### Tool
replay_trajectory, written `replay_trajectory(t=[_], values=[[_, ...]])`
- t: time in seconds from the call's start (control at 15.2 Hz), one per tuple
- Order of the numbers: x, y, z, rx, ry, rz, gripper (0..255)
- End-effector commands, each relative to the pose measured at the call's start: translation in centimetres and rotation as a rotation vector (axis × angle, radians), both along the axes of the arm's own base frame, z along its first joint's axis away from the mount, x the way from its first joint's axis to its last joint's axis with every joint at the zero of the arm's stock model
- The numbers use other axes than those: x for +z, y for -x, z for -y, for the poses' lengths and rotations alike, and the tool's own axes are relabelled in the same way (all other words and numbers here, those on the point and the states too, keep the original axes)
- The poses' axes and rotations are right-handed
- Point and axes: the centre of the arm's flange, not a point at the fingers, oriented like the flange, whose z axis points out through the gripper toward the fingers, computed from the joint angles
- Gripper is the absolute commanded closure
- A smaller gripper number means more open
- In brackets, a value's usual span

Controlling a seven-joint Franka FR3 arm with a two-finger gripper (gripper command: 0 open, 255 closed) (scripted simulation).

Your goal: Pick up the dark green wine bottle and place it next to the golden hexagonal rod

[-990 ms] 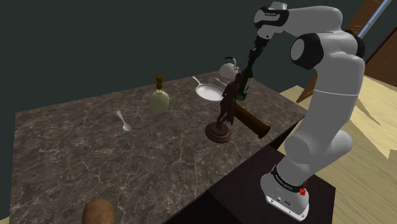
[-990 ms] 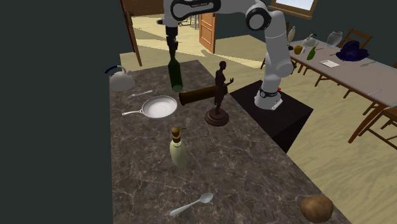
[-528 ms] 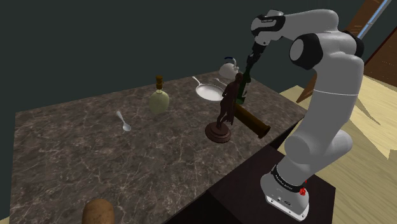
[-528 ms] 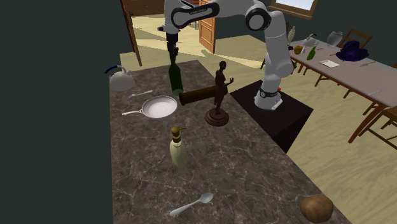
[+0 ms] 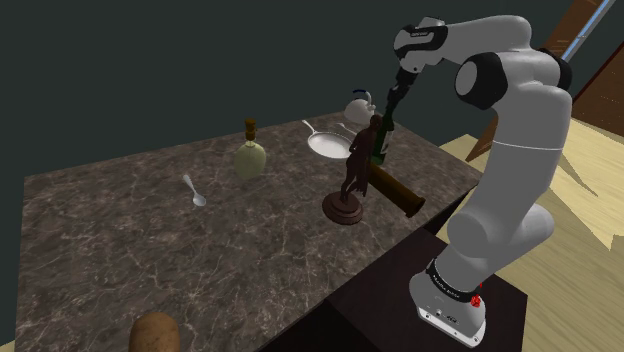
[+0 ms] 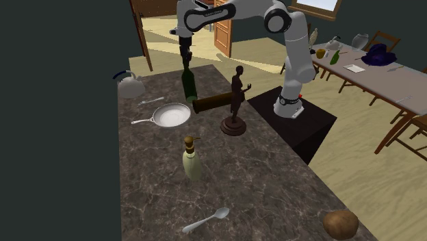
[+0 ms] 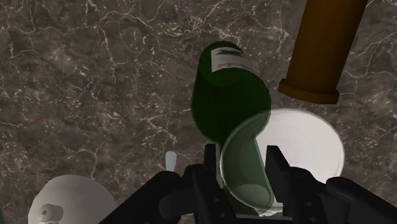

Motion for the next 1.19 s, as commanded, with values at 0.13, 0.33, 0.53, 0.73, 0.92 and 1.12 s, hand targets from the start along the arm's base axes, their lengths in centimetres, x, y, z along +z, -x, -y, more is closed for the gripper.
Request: replay_trajectory(t=[0.13, 0.33, 0.53, 0.73, 0.92, 1.12], values=[[0.0, 0.0, 0.0, 0.0, 0.0, 0.001, 0], [0.0, 0.0, 0.0, 0.0, 0.0, 0.001, 0], [4.0, 0.4, 0.0, 0.0, 0.0, 0.001, 0], [5.0, 0.5, 0.0, 0.0, 0.0, 0.0, 0], [5.0, 0.5, 0.0, 0.0, 0.0, 0.001, 0], [5.0, 0.5, 0.0, 0.0, 0.0, 0.001, 0]])
